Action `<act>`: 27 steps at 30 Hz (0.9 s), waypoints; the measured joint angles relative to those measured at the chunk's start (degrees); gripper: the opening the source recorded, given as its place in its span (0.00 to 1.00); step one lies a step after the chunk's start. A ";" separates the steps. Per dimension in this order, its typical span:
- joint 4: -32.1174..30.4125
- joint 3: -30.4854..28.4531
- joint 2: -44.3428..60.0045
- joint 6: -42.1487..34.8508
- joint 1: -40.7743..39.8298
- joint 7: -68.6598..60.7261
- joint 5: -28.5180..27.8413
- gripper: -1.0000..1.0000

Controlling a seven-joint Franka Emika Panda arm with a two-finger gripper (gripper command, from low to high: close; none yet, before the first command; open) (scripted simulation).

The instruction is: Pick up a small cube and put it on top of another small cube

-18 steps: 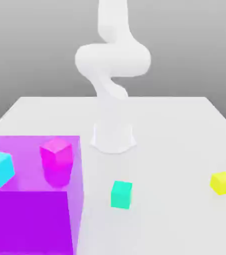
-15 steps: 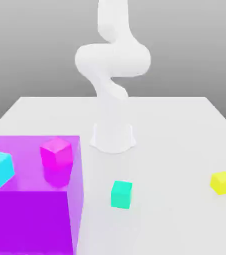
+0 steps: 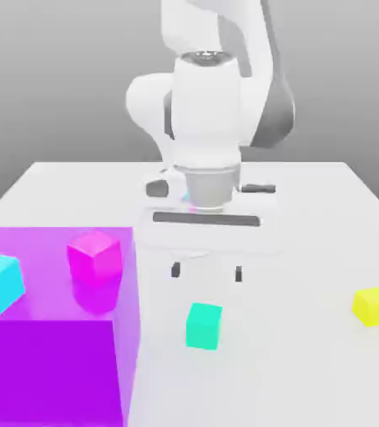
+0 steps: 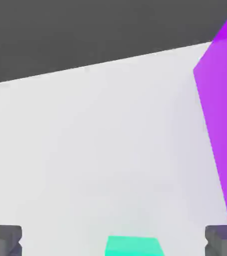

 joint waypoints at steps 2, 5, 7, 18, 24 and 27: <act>-0.33 -0.36 5.82 4.61 0.17 1.41 -1.34 0.50; 0.40 -2.61 12.51 10.12 1.95 2.82 -3.11 0.50; 1.02 -4.22 16.72 13.63 3.58 3.13 -3.33 0.50; 0.35 -3.25 12.53 10.15 2.82 2.44 -2.47 0.00; -1.21 -2.41 1.30 0.46 3.55 0.83 -1.46 0.00; 0.93 -0.27 0.77 -2.19 6.94 -4.38 -2.40 0.00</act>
